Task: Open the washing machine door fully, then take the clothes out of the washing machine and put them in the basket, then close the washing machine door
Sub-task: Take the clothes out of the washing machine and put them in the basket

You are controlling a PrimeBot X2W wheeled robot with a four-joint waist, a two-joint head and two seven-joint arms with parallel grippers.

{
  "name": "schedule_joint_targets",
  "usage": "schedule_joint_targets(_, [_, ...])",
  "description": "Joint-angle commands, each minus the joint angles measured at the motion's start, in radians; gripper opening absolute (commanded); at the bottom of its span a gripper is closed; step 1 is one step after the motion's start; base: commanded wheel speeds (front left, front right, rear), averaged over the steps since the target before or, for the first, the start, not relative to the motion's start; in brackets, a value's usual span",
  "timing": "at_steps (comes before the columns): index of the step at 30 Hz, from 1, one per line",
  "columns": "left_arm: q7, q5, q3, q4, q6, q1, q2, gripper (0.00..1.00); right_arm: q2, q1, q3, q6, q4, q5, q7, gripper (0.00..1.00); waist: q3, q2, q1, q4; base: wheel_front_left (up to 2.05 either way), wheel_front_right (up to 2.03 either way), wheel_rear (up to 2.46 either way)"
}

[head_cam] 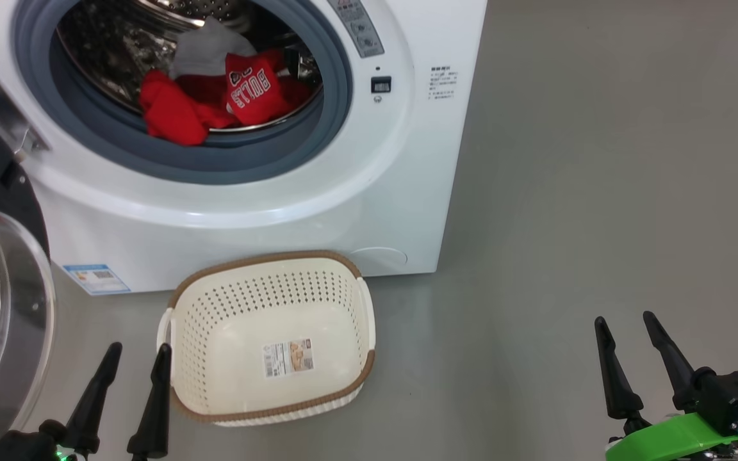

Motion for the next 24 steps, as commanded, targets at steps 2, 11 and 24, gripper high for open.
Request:
schedule_joint_targets(2, [-0.005, -0.008, 0.034, -0.021, 0.002, -0.042, 0.025, 1.0, -0.01, -0.033, 0.029, 0.007, -0.023, 0.01, -0.009, 1.0, 0.0, 0.0, 0.0, 0.0, 1.34, -1.34, 0.01])
schedule_joint_targets(11, [-0.005, -0.015, 0.027, 0.001, 0.002, -0.046, 0.023, 1.0, -0.01, -0.032, 0.035, 0.007, -0.023, 0.016, -0.009, 1.0, 0.0, 0.0, 0.0, 0.001, 1.09, -1.09, 0.0])
schedule_joint_targets(24, [-0.005, -0.021, 0.019, 0.012, 0.002, -0.061, 0.027, 1.0, -0.01, -0.039, 0.039, 0.007, -0.02, 0.016, -0.009, 1.0, 0.017, 0.0, 0.0, 0.009, 0.15, -0.15, 0.0])
